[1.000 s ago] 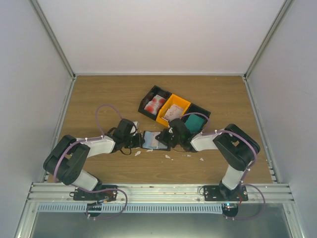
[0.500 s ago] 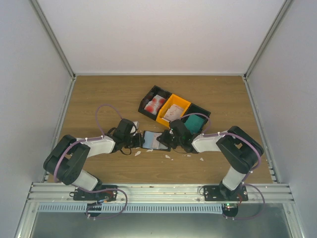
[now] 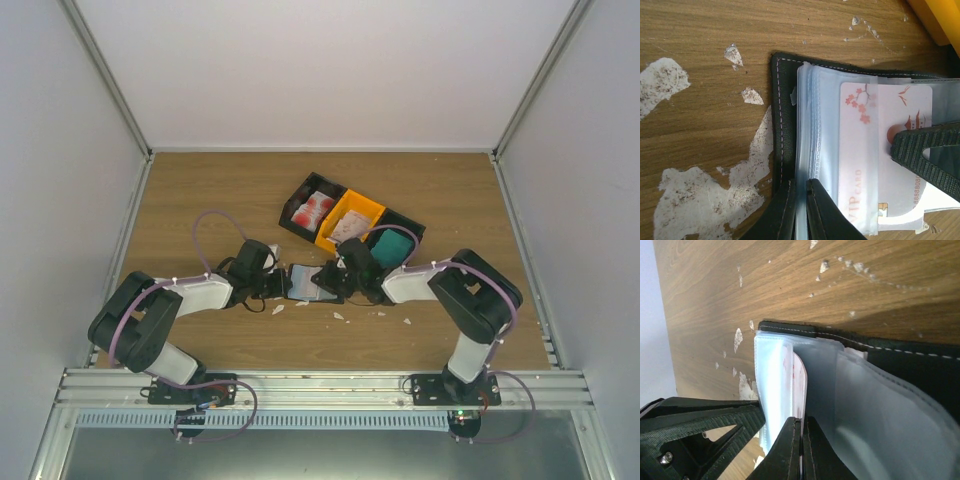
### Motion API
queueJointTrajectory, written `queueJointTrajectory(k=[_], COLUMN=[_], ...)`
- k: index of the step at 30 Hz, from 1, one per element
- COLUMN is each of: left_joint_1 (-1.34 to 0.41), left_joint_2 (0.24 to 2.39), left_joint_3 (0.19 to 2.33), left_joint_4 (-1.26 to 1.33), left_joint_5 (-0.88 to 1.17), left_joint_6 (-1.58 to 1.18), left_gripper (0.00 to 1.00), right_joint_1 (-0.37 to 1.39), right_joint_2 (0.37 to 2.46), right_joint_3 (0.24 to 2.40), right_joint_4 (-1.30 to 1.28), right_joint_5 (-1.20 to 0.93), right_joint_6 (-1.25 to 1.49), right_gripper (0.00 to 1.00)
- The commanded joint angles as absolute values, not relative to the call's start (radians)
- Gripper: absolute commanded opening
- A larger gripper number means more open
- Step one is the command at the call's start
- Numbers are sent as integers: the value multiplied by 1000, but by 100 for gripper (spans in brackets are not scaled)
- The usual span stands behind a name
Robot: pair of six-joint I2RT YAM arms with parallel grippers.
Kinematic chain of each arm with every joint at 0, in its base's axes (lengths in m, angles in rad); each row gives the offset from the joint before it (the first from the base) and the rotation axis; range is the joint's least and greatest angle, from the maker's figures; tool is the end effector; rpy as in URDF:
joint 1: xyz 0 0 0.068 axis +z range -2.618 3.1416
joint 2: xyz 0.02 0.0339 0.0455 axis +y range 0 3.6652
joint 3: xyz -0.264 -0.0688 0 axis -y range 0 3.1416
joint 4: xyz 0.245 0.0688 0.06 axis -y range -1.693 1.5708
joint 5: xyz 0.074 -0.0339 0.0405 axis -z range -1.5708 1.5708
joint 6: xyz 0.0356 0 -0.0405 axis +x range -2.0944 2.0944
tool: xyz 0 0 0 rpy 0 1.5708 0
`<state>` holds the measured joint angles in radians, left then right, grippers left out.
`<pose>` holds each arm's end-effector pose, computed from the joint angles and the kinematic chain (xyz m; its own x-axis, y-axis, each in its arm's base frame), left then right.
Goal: Put the credit cards into the card holder
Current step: Insert the credit card into the card holder.
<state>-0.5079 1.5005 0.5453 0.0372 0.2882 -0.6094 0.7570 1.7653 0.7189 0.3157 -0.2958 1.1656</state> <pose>0.2202 -0.1341 0.1256 -0.9224 -0.1146 -0.3688 0.1088 0.8392 -0.5328 0.2299 0.2315 0.1184 -0.9400 0.3213 -0.1148 0.1247 0.6365 0.7611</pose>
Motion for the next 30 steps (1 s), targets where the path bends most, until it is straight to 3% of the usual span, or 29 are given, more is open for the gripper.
queueJointTrajectory(k=[1, 9, 15, 18, 25, 30], left_joint_1=[-506, -507, -506, -506, -507, -506], left_joint_2=[1525, 1531, 1523, 1520, 1527, 1538], left_joint_3=[537, 537, 537, 539, 540, 540], left_joint_4=[52, 56, 52, 55, 58, 68], left_joint_5=[283, 294, 301, 316, 330, 339], left_joint_6=[-588, -584, -584, -576, -573, -573], left_gripper=[11, 10, 11, 12, 13, 12], right_joint_1=[770, 772, 791, 804, 865, 870], right_joint_2=[1826, 1846, 1727, 1710, 1702, 1734], right_joint_3=[725, 747, 740, 765, 831, 851], right_joint_4=[253, 248, 148, 60, -64, -50], right_joint_5=[-286, -273, -123, -72, 53, 18], right_joint_6=[1128, 1094, 1043, 1028, 1015, 1000], right_gripper=[1, 8, 35, 41, 41, 30])
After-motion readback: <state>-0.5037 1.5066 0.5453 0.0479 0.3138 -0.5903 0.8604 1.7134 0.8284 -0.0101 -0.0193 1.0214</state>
